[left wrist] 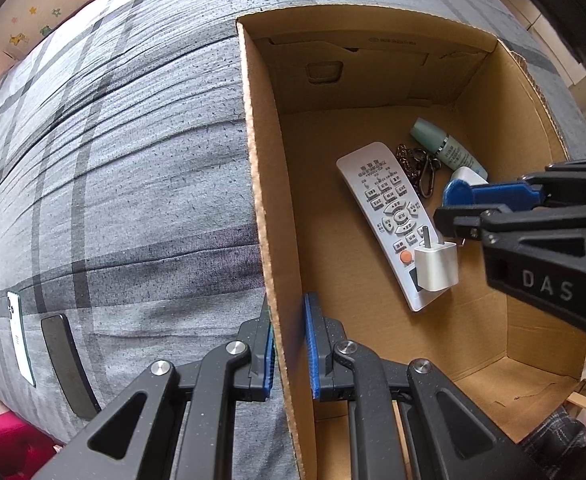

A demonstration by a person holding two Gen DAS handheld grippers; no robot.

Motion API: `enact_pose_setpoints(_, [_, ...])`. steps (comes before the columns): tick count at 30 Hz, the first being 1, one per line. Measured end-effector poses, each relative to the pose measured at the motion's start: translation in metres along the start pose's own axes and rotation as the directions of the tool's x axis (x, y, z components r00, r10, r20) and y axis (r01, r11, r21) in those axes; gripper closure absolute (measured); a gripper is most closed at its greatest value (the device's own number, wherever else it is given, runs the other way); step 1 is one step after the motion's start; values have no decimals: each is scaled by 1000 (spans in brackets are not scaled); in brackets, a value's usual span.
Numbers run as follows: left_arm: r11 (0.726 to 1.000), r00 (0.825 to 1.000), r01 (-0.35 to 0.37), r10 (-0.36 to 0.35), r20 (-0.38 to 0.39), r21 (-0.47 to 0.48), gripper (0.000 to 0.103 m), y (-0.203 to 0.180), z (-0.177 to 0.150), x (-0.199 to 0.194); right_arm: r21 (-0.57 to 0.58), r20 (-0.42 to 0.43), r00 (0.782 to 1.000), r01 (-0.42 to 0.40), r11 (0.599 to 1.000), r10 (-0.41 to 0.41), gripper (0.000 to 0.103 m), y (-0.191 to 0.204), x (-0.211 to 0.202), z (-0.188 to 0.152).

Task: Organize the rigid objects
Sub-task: 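Lift the blue key fob with the right gripper and carry it into the box, then open the right gripper to drop the fob beside the keyring and withdraw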

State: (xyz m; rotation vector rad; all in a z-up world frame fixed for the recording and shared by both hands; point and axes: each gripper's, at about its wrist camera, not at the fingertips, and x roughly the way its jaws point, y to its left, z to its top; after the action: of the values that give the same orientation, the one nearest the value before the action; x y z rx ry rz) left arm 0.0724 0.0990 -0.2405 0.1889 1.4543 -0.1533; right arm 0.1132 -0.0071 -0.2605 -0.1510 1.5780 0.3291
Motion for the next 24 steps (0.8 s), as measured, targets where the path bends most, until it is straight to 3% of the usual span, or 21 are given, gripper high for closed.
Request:
enact_pose_setpoints(4, [1000, 1000, -2, 2, 2, 3, 89, 0, 0, 0, -3, 1, 1000, -7, 1000, 7, 73, 4, 1, -1])
enact_pose_setpoints(8, [1000, 1000, -4, 4, 0, 1, 89, -1, 0, 1, 2, 24, 1000, -19, 1000, 19, 55, 5, -4, 0])
enact_pose_setpoints(24, [1000, 1000, -11, 11, -5, 2, 89, -2, 1, 0, 23, 122, 992, -18, 1000, 15, 54, 2, -50, -9])
